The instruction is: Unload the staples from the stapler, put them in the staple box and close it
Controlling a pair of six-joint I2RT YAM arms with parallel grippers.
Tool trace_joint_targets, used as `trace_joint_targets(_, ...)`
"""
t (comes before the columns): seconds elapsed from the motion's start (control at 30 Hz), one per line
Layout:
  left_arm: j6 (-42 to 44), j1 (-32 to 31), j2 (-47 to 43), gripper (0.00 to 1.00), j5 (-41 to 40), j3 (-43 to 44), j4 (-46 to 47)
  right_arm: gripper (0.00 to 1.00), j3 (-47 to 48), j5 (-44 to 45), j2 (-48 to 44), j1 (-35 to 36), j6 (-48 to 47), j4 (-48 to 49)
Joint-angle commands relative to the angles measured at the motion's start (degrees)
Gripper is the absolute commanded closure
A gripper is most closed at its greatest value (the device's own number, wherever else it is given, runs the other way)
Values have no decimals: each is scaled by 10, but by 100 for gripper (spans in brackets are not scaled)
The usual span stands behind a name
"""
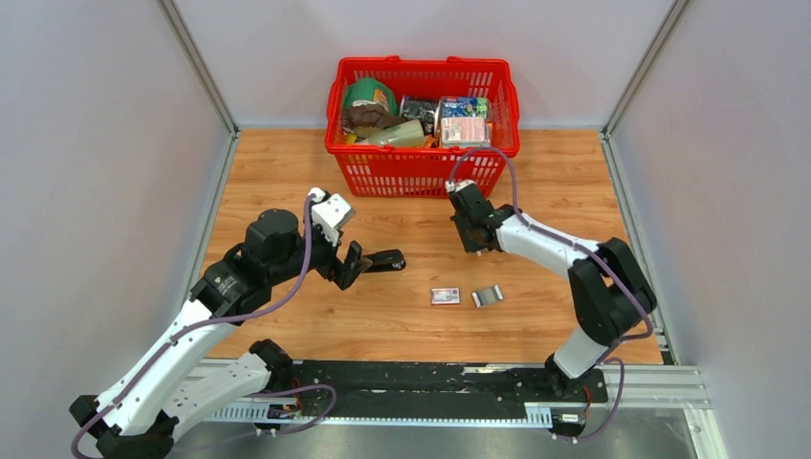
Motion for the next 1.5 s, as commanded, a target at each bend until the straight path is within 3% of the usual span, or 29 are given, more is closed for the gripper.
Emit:
trace_joint_targets(0.0,-1,-1,6,5,10,22,2,100,20,-20,-106,59,-47,-33)
trace_joint_targets(0.23,-45,-1,9,5,61,74,-53,100,36,-94,-228,151,-117,-143)
trace_joint_targets(0.67,-147,-1,14,5,170,132,-109,100,31,-86,-382,379,-189,-247)
trace_joint_targets(0.97,-269,-1,43,6,328,106,-45,100,19,-124,-438,502,-355,-239)
trace_joint_targets(1.17,-310,-1,51,7,372,92,-26,100,60,-192,-426,527,-433,-259)
trace_joint_targets(1.3,-357,-1,54,8,415,47,37,100,102,-203,-385,527,-486,-282)
trace_joint_targets(1.47,-357,-5,64,9,427,17,38,100,137,-208,-350,527,-536,-283)
